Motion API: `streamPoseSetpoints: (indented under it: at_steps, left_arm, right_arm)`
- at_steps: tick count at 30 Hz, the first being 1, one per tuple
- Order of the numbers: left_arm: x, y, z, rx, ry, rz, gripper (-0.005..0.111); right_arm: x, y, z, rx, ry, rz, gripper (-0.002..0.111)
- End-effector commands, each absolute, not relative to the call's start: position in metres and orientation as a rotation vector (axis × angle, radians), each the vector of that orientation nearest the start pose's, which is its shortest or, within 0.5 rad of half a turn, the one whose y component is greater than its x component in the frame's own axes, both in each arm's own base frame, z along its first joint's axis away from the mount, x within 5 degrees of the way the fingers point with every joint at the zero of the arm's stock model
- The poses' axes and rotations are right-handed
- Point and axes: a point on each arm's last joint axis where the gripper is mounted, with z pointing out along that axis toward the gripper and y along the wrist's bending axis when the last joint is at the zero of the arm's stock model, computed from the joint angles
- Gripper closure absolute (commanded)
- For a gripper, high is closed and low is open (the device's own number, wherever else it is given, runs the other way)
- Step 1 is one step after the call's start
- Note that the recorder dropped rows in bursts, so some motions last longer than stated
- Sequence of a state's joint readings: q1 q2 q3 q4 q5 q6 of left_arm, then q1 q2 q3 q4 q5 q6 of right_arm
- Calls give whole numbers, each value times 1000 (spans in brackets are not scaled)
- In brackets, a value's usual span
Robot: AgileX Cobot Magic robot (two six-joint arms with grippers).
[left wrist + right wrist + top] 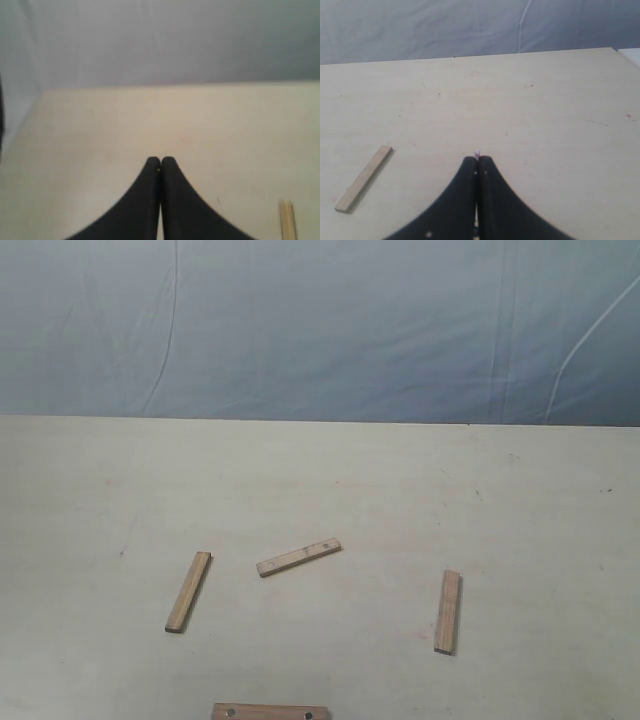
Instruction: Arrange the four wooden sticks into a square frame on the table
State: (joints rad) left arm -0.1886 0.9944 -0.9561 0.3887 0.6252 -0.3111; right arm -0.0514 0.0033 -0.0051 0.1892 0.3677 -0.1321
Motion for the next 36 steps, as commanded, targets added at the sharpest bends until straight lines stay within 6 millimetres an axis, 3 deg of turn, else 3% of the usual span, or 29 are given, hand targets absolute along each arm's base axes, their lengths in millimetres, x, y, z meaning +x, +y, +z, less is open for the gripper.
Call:
streamPoseSetpoints:
  at_steps: [1,3,5,8,11,15,19,31,34,36]
  left_arm:
    - [235,-65,326,410,2508,-41,107]
    - [248,-86,300,449,2623,-148,105]
    - [258,-105,275,480,2717,-210,96]
    - [278,-123,230,459,2831,-269,66]
    - [302,-132,200,324,2792,-287,46]
    - [322,-135,165,160,2766,-262,46]
    - [331,-136,140,143,2774,-225,47]
    - [338,-138,112,187,2872,-160,48]
    - [338,-137,105,214,2902,-129,58]
    - [337,-137,103,218,2913,-123,80]
  right_arm:
    - [53,3,181,52,1839,55,109]
    - [53,3,181,52,1839,55,109]
    - [53,3,181,52,1839,55,109]
    - [53,3,181,52,1839,55,109]
    - [53,3,181,50,1842,52,109]
    - [53,3,181,50,1842,52,109]
    - [53,3,181,50,1842,52,109]
    - [53,3,181,52,1839,54,109]
    - [53,3,181,52,1839,54,109]
    - [53,3,181,52,1839,54,109]
